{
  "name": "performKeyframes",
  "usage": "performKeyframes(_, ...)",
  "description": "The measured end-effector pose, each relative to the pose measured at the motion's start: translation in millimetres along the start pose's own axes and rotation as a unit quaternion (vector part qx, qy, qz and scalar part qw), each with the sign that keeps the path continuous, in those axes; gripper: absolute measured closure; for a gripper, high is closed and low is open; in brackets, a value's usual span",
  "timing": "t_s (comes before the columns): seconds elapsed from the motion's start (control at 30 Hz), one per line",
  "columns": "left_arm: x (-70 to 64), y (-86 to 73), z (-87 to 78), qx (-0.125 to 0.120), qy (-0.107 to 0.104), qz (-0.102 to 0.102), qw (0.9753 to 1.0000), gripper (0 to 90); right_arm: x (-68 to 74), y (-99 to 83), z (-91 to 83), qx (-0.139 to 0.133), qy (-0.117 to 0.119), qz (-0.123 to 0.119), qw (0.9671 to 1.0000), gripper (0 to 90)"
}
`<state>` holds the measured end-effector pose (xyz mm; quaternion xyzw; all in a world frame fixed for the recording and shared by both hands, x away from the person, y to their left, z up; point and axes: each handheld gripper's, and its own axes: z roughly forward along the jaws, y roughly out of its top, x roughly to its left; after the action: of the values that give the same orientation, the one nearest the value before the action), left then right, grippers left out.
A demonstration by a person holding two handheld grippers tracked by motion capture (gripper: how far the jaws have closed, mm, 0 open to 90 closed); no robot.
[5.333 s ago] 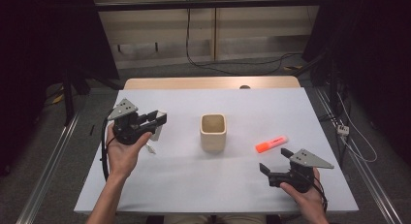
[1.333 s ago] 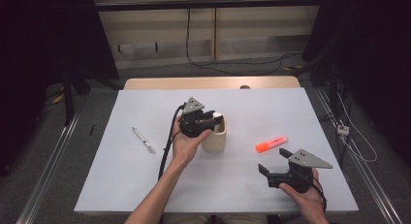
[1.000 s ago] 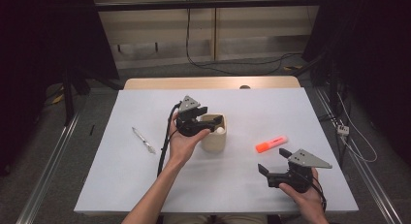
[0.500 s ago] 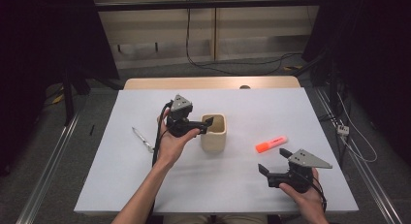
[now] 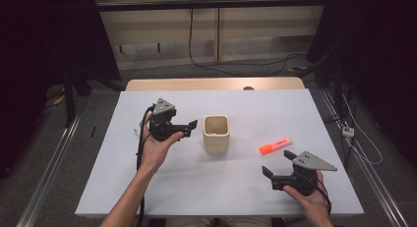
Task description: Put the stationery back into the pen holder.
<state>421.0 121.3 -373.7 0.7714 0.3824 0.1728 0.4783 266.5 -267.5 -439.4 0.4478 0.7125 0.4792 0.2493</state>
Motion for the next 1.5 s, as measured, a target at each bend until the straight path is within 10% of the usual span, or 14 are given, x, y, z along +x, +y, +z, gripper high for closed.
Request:
performKeyframes(0.57, 37.0, -34.4, -27.8, 0.052, 0.018, -0.027, 0.9981, 36.8, 0.9, 0.1, 1.2, 0.002, -0.002, 0.0, 1.0, 4.1)
performKeyframes(0.97, 54.4, -58.2, -31.0, 0.08, 0.012, -0.048, 0.9956, 89.3, 1.1, 0.1, 1.1, 0.002, -0.002, -0.001, 1.0, 4.0)
performKeyframes(1.5, 58.5, -78.2, -18.2, 0.139, 0.033, -0.062, 0.9878, 90.0, 1.2, -0.2, 1.3, 0.004, -0.001, -0.001, 1.0, 4.0)
